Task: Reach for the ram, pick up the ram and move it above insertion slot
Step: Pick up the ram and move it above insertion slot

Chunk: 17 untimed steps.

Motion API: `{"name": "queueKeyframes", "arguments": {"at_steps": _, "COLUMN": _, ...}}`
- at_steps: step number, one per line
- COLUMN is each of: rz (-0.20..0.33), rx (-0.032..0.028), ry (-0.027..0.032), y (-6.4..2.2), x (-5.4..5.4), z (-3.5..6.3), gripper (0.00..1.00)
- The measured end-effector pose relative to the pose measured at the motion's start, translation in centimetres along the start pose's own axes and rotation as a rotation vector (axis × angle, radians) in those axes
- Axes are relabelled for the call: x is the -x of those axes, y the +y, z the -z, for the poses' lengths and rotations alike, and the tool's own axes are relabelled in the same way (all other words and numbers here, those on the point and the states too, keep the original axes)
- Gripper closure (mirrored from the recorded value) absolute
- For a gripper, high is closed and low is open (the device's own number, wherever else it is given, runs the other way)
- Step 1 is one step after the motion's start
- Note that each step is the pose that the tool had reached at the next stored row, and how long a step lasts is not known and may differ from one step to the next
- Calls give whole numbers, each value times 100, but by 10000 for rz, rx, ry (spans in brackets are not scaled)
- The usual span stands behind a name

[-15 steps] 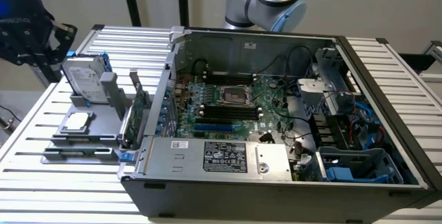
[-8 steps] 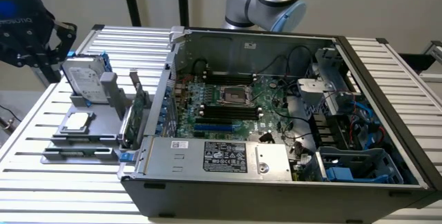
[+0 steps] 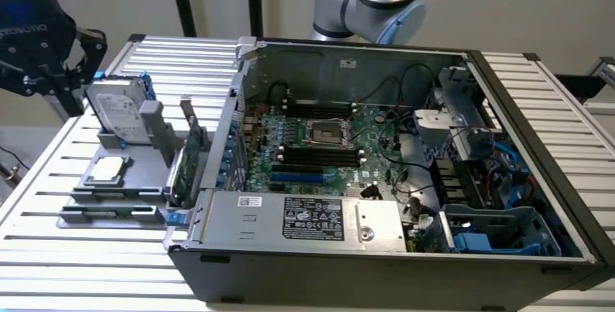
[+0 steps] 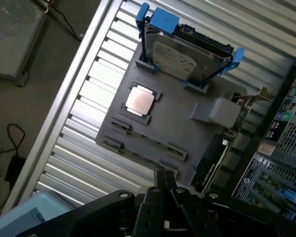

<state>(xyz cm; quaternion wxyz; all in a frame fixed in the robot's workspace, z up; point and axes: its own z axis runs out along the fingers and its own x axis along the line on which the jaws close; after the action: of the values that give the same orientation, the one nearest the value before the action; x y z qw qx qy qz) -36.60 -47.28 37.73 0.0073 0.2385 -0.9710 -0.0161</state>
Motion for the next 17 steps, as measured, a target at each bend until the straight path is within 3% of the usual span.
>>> {"name": "queueKeyframes", "arguments": {"at_steps": 17, "rz": 3088, "rx": -20, "ry": 108, "y": 0, "x": 0, "z": -8, "gripper": 89}}
